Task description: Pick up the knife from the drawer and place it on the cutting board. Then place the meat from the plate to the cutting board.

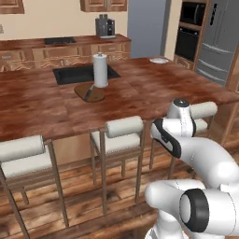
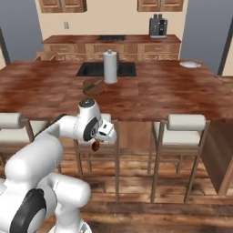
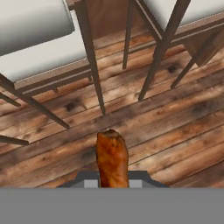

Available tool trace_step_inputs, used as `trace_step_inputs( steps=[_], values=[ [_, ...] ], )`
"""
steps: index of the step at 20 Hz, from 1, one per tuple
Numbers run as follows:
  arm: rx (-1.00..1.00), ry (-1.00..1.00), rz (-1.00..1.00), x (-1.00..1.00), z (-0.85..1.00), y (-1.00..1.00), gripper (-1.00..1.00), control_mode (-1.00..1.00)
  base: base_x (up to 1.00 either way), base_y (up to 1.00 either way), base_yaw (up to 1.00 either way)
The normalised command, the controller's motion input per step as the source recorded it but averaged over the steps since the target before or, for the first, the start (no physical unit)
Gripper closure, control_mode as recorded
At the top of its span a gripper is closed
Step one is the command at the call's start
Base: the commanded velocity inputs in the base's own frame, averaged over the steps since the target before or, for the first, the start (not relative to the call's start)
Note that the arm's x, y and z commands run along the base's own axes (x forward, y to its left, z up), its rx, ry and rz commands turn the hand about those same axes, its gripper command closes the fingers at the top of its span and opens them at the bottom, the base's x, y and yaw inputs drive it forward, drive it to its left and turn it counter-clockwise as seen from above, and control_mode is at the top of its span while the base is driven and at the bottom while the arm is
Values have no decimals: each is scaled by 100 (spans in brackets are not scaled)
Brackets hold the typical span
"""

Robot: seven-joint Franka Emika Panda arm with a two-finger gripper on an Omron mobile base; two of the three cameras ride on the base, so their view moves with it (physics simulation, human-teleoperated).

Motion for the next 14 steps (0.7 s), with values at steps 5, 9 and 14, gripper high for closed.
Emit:
trace_step_inputs(
  steps=[5, 9, 14],
  values=[
    [0, 0, 0, 0, 0, 0, 100, 100, -30, 17, 18],
    [0, 0, 0, 0, 0, 0, 100, 100, -8, 72, 16],
    [0, 0, 0, 0, 0, 0, 100, 100, -2, 77, 26]
  ],
)
